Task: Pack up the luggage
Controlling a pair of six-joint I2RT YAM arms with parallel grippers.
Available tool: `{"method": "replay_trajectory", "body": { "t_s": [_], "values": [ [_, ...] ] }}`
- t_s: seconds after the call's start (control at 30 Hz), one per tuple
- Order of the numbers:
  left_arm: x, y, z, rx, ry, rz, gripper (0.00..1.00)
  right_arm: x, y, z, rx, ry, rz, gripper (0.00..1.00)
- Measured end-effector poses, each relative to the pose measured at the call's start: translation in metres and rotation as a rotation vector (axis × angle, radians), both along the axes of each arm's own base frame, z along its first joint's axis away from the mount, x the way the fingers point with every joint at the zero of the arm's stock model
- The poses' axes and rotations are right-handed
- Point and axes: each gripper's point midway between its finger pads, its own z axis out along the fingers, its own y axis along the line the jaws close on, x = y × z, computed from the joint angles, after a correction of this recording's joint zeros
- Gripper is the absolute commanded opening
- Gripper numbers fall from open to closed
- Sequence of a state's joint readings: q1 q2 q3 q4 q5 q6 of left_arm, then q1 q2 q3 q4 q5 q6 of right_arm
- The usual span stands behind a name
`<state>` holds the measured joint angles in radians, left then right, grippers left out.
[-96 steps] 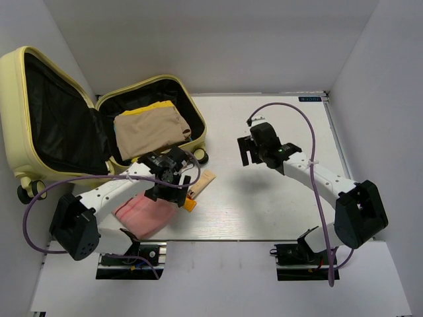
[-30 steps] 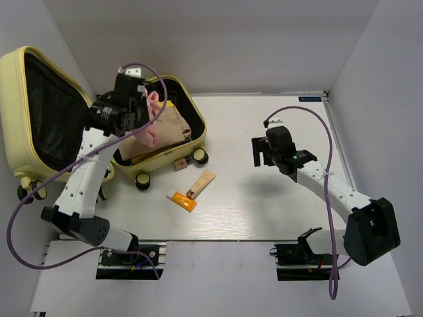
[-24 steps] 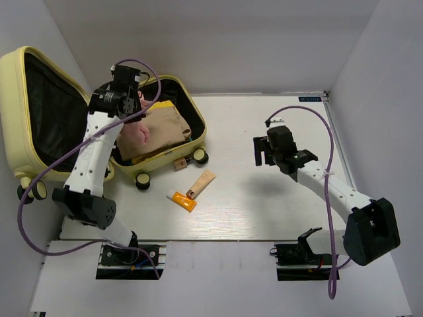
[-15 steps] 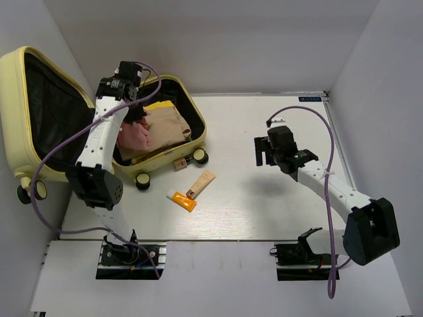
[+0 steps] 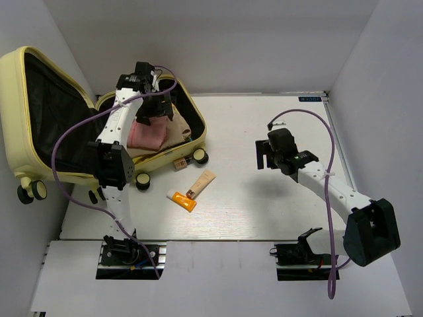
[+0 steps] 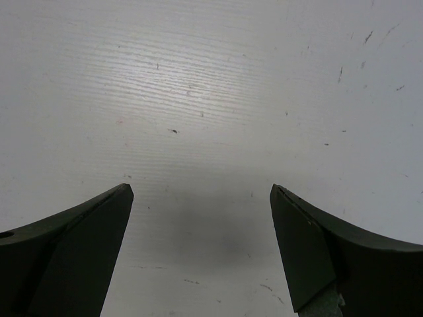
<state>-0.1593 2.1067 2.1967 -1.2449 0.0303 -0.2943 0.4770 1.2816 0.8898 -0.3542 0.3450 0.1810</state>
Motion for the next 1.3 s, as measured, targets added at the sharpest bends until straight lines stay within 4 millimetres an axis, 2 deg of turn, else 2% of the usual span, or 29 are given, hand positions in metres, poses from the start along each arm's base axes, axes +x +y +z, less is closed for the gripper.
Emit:
{"method": "replay_trajectory", "body": {
  "t_s": [0.13,0.3,0.37,0.47,0.6,0.67,0.73,0.9,1.1,1.23,1.27,1.3],
  "values": [
    [0.008,0.0,0.009,-0.006,-0.046,-0.027,1.0,-0.007,-0.001,-0.005,0.005,0.021,-0.001,0.9],
    [0.009,0.02,0.022,0.054,-0.101,-0.042,1.0,-0.009,0.001,-0.006,0.021,0.031,0.004,0.9],
    [-0.009,0.03,0.026,0.101,-0.099,-0.065,1.0,-0.01,0.003,-0.006,0.026,0.034,0.009,0.9],
    [-0.046,0.038,0.033,0.181,-0.099,-0.107,1.0,-0.011,0.005,-0.007,0.035,0.04,0.019,0.9],
    [-0.1,0.024,0.027,0.254,-0.121,-0.239,1.0,-0.012,0.009,-0.008,0.051,0.05,0.037,0.9],
    [-0.118,0.013,0.017,0.275,-0.125,-0.317,0.98,-0.013,0.011,-0.009,0.057,0.055,0.045,0.9],
    [-0.125,0.005,0.009,0.286,-0.117,-0.37,0.93,-0.014,0.012,-0.011,0.058,0.062,0.051,0.9],
    [-0.095,0.008,-0.008,0.359,-0.135,-0.381,0.73,-0.015,0.014,-0.017,0.056,0.083,0.066,0.9],
    [-0.053,0.004,-0.042,0.417,-0.076,-0.41,0.73,-0.014,0.013,-0.018,0.043,0.084,0.072,0.9],
    [-0.041,0.007,-0.056,0.444,-0.042,-0.416,0.77,-0.013,0.011,-0.018,0.034,0.079,0.065,0.9],
    [-0.037,0.007,-0.056,0.449,-0.041,-0.417,0.73,-0.013,0.01,-0.017,0.03,0.078,0.062,0.9],
    [-0.033,0.009,-0.056,0.456,-0.043,-0.412,0.64,-0.013,0.009,-0.017,0.026,0.076,0.059,0.9]
  ]
}}
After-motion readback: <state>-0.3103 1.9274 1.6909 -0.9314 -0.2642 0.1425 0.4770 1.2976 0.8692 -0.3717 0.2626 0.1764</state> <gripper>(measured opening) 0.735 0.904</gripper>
